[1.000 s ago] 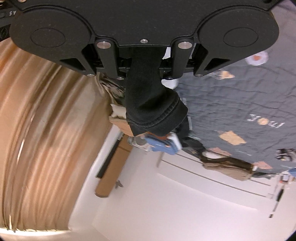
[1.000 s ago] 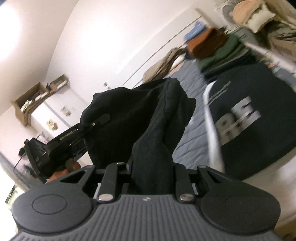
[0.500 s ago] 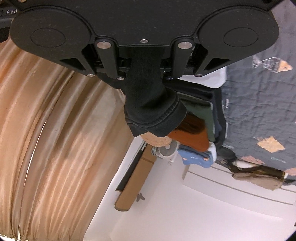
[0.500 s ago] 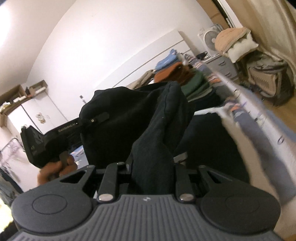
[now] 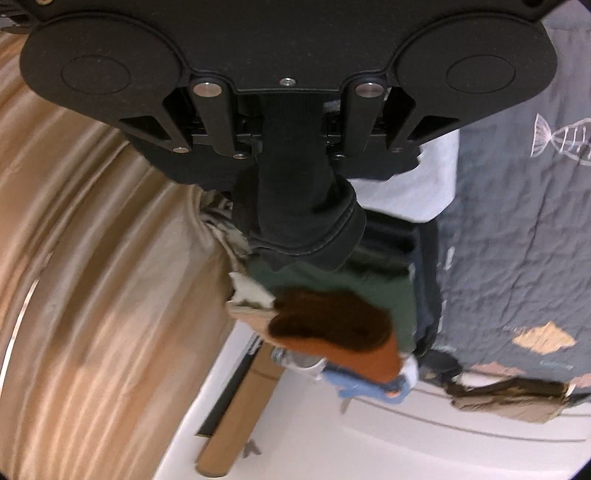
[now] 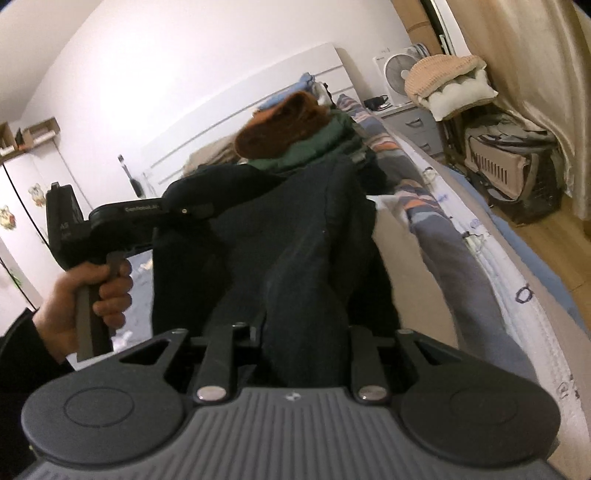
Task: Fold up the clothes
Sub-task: 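Lower the shirt onto the white cloth and open both grippers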
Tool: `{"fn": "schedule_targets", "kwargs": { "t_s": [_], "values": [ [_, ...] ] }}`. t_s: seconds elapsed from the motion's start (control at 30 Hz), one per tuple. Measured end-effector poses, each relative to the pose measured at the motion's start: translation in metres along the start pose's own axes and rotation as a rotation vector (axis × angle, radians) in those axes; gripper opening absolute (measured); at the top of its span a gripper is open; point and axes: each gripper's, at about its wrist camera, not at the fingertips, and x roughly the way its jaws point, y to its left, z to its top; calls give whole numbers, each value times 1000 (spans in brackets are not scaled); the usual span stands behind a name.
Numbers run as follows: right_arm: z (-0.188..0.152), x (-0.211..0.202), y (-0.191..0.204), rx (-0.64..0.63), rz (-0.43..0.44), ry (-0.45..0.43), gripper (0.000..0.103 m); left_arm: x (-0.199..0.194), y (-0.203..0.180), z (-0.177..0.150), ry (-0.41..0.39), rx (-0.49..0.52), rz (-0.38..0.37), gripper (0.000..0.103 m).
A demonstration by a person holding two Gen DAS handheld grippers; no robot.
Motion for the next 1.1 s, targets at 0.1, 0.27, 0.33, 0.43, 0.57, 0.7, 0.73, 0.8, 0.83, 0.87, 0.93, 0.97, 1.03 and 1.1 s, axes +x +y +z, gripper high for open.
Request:
{"fn": "schedule_targets", "kwargs": {
  "t_s": [0.1, 0.27, 0.33, 0.43, 0.57, 0.7, 0.73, 0.8, 0.83, 0.87, 0.93, 0.97, 1.03, 1.1],
  "values": [
    [2, -2, 4, -91, -9, 12, 30, 4, 7, -3, 7, 5, 12, 18],
    [3, -16, 4, -161, -65, 11, 46, 11, 11, -8, 19, 13, 42, 27],
    [6, -22, -2, -157, -69, 14, 50, 12, 14, -8, 25, 4, 59, 35],
    [8, -31, -15, -133, -65, 15, 56, 6, 18, -7, 16, -3, 94, 50],
    [8, -44, -36, -75, -39, 12, 57, -22, 30, 0, -35, -31, 181, 70],
    [12, -68, -48, -14, 13, -69, 57, -61, 30, 3, -91, -47, 201, 70],
    [13, -75, -50, -1, 27, -100, 57, -70, 27, 1, -102, -47, 190, 73],
    [13, -87, -51, 19, 78, -158, 57, -84, 14, -5, -108, -37, 166, 78],
    [12, -93, -52, 28, 103, -188, 57, -88, 6, -10, -102, -26, 151, 78],
    [12, -95, -51, 34, 123, -206, 57, -92, -3, -15, -93, -12, 136, 78],
    [9, -96, -47, 46, 159, -225, 57, -95, -23, -29, -71, 15, 110, 79],
    [7, -95, -45, 46, 187, -223, 57, -96, -33, -36, -60, 29, 98, 81],
    [5, -92, -36, 21, 220, -208, 57, -99, -51, -52, -36, 54, 70, 84],
    [2, -88, -27, -4, 253, -191, 57, -100, -64, -66, -21, 65, 46, 86]
  ]
}}
